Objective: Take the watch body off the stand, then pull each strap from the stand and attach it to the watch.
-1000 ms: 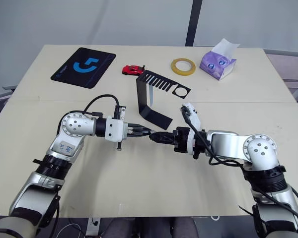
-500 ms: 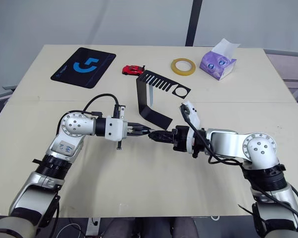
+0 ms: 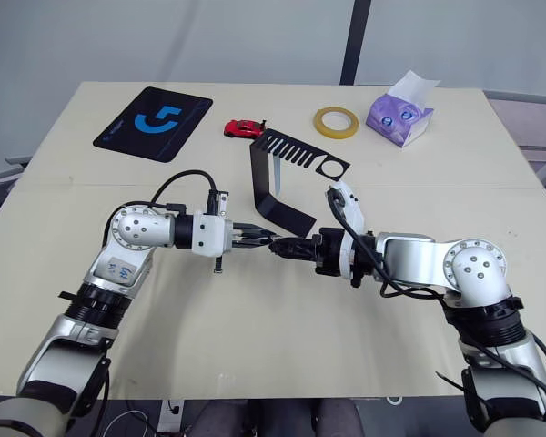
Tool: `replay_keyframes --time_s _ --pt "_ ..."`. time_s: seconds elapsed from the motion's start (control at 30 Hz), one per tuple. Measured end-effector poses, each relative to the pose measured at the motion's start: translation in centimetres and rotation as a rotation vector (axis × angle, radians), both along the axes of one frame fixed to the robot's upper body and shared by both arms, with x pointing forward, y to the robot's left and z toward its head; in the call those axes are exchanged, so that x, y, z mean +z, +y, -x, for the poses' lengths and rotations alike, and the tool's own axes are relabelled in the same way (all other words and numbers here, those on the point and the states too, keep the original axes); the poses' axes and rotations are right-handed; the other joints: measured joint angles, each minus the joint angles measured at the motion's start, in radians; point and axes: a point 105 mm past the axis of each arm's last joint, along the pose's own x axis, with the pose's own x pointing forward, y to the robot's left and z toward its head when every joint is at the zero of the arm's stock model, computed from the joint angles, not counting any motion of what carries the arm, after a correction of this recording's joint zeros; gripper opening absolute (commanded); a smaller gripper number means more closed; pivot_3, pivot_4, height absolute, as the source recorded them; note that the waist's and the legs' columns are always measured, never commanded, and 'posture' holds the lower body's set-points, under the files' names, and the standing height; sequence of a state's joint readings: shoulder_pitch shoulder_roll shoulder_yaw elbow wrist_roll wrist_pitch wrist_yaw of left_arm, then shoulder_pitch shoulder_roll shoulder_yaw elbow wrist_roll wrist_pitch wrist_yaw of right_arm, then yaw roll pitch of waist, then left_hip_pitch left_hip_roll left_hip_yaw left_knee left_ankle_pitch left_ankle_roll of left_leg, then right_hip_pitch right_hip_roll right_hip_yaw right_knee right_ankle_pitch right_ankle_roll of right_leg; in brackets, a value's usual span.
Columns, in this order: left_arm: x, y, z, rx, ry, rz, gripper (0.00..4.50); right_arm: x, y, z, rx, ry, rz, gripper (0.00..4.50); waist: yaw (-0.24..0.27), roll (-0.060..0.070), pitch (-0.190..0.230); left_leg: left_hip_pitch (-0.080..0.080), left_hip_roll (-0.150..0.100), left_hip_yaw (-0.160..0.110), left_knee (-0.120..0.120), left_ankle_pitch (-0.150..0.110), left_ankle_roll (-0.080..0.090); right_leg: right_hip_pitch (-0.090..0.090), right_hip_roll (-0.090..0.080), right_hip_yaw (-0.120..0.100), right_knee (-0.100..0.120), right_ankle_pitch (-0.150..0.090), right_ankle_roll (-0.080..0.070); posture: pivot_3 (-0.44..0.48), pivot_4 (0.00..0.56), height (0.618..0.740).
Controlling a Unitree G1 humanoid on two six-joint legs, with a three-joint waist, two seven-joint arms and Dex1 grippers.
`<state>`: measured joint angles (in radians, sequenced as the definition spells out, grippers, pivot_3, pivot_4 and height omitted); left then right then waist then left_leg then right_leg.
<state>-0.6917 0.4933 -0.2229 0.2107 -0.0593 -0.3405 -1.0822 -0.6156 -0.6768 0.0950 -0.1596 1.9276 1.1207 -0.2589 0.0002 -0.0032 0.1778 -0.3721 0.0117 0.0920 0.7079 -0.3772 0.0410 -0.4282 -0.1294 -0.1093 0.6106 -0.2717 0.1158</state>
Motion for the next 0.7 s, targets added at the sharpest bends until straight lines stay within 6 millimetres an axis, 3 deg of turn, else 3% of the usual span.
replay_keyframes --time_s 0.7 --pt "0.02 0.02 -0.1 0.004 -0.001 0.0 0.0 0.1 0.28 0.12 0.009 -0.008 0.005 1.53 0.0 0.0 0.0 0.0 0.0 0.0 0.0 0.0 0.0 0.0 0.0 0.0 0.0 0.0 0.0 0.0 0.15 0.738"
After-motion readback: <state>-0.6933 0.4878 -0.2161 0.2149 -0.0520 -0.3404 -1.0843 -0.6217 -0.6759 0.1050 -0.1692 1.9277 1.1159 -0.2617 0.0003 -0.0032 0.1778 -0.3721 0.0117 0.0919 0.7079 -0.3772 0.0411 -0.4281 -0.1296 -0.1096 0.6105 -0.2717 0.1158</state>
